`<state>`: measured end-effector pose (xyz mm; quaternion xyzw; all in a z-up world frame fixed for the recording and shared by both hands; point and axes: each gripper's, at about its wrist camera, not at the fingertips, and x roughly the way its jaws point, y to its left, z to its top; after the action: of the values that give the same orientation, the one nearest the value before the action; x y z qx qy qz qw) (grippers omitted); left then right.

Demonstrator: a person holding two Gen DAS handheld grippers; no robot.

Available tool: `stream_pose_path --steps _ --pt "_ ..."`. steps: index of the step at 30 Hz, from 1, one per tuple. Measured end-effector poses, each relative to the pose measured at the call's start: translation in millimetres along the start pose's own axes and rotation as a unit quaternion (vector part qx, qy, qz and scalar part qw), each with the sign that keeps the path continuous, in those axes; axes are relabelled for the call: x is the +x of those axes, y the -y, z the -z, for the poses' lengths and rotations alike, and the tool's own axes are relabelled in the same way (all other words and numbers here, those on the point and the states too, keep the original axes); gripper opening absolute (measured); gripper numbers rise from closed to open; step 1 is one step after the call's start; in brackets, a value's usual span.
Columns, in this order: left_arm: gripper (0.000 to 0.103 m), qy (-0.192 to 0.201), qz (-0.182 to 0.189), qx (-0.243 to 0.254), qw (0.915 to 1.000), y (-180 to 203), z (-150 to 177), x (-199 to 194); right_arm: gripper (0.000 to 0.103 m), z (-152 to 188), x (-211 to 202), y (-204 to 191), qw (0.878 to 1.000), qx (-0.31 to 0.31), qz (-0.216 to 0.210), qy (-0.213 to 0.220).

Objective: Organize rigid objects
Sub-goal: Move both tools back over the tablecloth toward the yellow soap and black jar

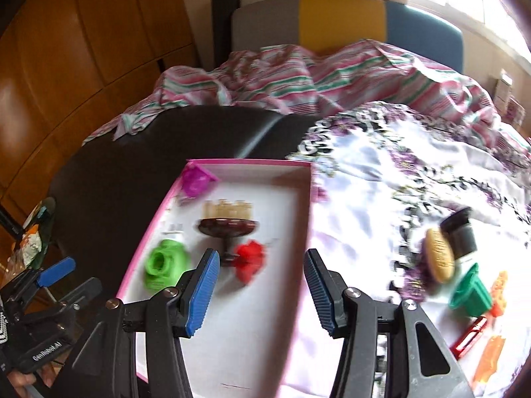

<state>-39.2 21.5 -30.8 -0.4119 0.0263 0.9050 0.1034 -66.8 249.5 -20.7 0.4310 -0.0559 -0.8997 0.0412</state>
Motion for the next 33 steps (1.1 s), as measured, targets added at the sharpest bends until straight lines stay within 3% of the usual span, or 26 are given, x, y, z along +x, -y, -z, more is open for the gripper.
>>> stream_pose_path --steps 13,18,23,33 --pt "0.064 0.010 0.026 0.048 0.9984 43.4 -17.7 0.0 0.053 10.9 -30.2 114.6 0.993 0.056 0.104 0.005" --pt "0.064 0.012 0.035 0.072 0.9967 66.1 -25.0 2.1 0.054 23.6 -38.2 169.3 0.982 0.109 0.154 0.016" --pt "0.064 0.011 0.043 0.096 0.9944 89.8 -32.2 6.6 0.053 41.2 -44.5 218.8 0.965 0.197 0.173 0.021" --pt "0.064 0.002 0.065 0.133 0.9890 137.9 -41.7 22.1 0.053 44.0 -48.1 230.8 0.959 0.223 0.175 0.017"
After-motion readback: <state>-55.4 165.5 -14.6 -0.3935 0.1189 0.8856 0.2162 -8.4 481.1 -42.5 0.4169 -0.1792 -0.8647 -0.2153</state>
